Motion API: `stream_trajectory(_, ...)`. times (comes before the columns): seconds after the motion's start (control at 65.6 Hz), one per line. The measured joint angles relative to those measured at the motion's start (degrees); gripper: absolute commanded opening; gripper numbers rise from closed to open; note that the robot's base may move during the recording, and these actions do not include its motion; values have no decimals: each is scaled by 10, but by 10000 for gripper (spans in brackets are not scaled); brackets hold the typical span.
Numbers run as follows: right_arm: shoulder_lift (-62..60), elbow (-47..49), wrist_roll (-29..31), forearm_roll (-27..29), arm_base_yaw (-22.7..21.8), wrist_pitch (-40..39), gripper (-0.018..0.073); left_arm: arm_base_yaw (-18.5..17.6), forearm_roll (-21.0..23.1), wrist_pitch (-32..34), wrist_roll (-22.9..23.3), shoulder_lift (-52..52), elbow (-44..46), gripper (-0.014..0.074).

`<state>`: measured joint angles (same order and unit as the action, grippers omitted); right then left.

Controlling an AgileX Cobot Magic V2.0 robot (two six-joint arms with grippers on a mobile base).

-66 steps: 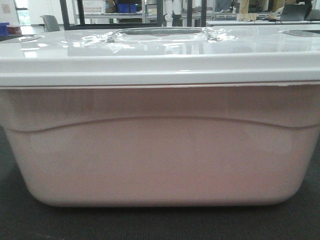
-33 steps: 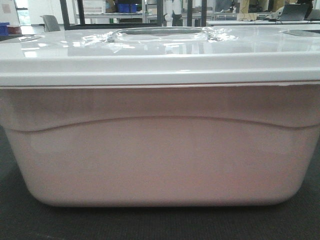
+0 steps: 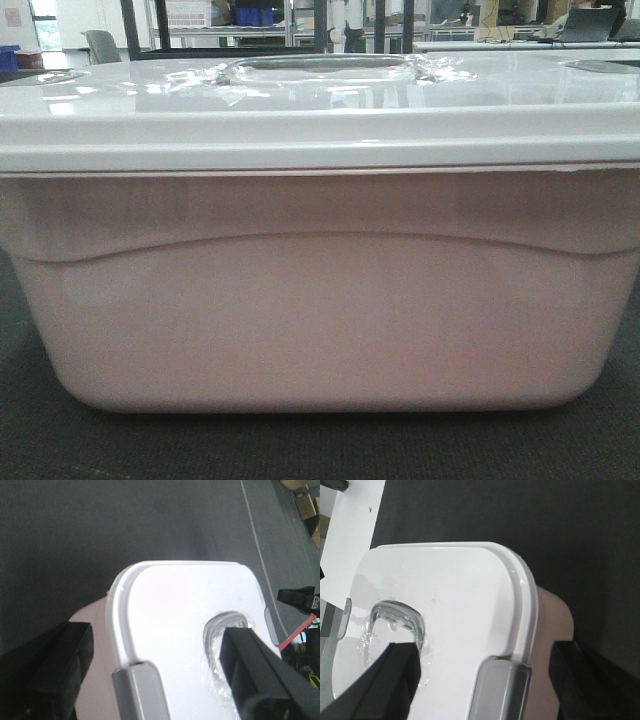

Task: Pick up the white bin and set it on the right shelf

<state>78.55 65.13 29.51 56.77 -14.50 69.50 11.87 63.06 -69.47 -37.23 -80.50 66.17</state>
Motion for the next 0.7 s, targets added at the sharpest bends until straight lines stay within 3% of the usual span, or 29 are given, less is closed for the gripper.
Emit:
stream_trajectory(0.35,0,-60,19,0,-1,0,622,0,23,2,-54,0,-112,418)
stream_trajectory(0.701,-2,-102,28,-1,-1,-2,622,-13,24,9,-59,0,-131,418)
